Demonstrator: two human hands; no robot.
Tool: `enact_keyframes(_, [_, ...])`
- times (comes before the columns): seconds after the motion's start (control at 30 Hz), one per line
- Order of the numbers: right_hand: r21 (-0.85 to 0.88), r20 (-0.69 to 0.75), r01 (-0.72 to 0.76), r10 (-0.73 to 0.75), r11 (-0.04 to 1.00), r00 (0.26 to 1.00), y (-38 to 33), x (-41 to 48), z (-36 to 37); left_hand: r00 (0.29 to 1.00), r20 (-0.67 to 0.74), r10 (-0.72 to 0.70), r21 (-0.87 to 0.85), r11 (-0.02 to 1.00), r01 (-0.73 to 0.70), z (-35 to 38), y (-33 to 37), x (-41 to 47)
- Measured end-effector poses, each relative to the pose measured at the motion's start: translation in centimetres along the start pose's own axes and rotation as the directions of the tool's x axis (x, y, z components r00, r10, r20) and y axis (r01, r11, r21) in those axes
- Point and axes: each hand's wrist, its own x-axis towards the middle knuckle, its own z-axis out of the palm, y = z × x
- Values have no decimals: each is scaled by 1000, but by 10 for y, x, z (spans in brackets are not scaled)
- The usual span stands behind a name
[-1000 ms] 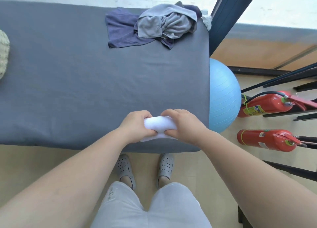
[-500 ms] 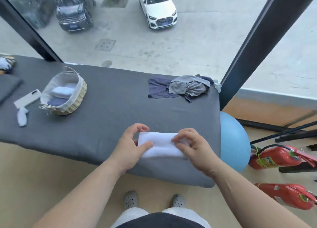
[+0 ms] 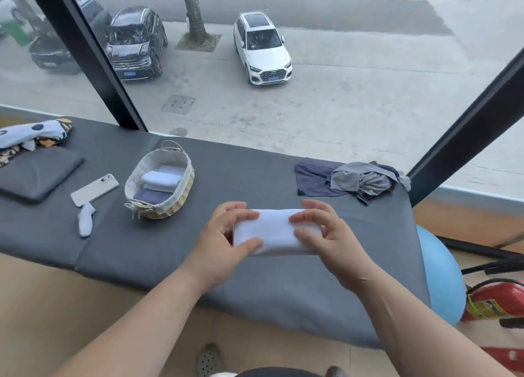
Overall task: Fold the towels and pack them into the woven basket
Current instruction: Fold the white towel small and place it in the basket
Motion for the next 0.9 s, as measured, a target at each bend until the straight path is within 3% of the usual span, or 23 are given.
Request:
enact_keyframes(0.27, [38,-7,35,-34,999,999,-29,45,124,996,24,86,44,995,-87,-134,-21,16])
enact_keyframes(0.7, [109,208,-166,141,980,968,-14,166,205,991,-49,-127,100,986,132,-236,-76,84])
enact_keyframes(0.9, [73,181,-181,165,981,969,-23,225,246,978,-57,-200,34,979,202,-289,-102,121])
